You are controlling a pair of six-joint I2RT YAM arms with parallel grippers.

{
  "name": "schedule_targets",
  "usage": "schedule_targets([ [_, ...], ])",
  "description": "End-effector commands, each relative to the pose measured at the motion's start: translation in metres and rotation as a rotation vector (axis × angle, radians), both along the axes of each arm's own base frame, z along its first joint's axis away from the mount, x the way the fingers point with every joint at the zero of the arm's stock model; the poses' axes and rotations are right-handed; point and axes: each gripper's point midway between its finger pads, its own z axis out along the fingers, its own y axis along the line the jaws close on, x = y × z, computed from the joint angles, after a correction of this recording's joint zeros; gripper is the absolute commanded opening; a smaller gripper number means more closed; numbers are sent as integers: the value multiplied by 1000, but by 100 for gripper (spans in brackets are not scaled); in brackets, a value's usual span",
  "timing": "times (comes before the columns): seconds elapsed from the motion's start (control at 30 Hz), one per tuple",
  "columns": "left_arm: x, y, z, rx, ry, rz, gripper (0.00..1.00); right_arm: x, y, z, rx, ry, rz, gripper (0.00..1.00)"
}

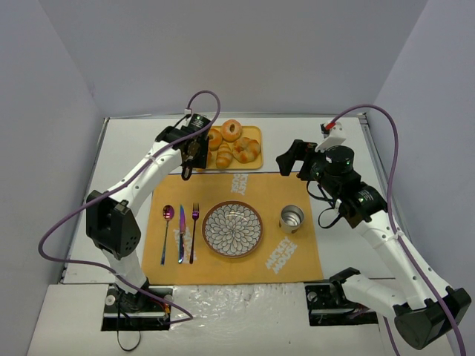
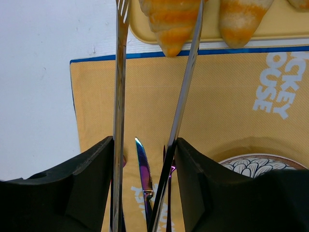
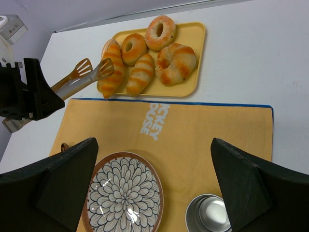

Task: Place the bread

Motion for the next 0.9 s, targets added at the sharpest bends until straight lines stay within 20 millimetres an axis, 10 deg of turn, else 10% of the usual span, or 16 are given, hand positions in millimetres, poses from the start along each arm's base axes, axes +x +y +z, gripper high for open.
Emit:
schedule_targets([
  [0.0,9,-3,18,5,-70,3,49,2,0,35,39,-103,-8,100],
  [0.87,8,-14,10,48,-56,-24,50,1,-1,36,37,-106,-8,100],
])
